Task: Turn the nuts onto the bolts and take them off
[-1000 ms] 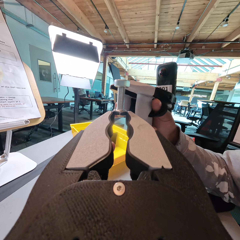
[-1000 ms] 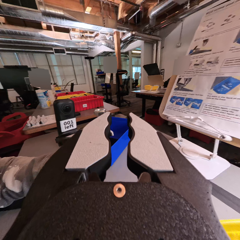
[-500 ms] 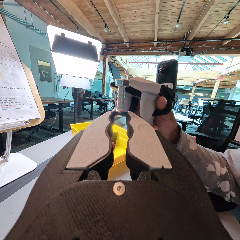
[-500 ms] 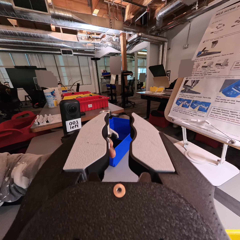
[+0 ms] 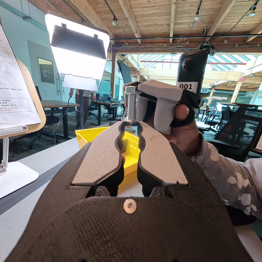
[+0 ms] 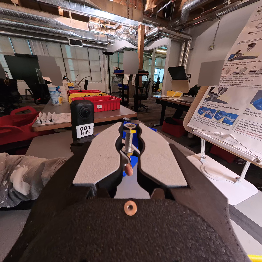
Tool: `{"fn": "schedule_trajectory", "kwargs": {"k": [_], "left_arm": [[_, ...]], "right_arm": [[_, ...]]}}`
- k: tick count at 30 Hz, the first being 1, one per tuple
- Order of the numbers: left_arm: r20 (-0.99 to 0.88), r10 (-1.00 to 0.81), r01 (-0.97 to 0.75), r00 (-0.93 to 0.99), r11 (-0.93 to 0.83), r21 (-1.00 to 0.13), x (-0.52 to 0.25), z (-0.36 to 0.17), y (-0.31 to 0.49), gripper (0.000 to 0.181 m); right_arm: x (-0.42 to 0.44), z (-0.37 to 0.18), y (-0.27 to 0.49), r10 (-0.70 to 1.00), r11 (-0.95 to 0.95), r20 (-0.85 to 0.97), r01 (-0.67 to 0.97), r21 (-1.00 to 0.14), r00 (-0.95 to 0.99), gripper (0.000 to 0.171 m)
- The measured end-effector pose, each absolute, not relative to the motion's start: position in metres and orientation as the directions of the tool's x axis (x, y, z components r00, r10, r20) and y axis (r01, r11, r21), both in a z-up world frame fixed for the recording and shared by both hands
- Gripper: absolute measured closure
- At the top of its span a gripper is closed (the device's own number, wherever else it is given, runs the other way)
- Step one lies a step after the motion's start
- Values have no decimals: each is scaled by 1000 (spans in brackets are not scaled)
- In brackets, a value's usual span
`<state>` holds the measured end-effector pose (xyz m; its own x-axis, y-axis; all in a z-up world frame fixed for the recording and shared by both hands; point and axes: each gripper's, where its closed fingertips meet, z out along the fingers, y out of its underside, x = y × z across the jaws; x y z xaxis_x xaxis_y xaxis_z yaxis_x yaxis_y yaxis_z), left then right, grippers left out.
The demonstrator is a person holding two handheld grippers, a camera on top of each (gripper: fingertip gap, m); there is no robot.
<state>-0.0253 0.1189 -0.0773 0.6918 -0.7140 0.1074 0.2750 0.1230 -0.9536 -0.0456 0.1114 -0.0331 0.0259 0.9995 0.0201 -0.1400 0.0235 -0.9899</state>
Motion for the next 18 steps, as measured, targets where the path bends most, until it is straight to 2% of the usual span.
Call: {"fn": "schedule_trajectory", "kwargs": {"k": [2,5,11,14,18], "left_arm": [[106,-716,272,690,120,-955,-24,-79,119,163],[113,-715,270,690,109,-957,-23,-83,121,163],[121,-710,275,694,106,-956,-25,-83,123,163],[120,-702,279,702,117,-953,-29,-79,122,163],[98,-680,270,727,151,-951,-40,-67,120,163]], "right_arm": [[-44,-33,112,999,35,32,-122,-992,25,154],[-33,-18,114,1000,15,14,-184,-983,5,155],[-8,-3,138,997,19,2,-232,-972,74,154],[-1,-17,168,987,29,-1,-182,-983,162,154],[19,-61,233,944,-34,-40,-26,-999,326,154]]}}
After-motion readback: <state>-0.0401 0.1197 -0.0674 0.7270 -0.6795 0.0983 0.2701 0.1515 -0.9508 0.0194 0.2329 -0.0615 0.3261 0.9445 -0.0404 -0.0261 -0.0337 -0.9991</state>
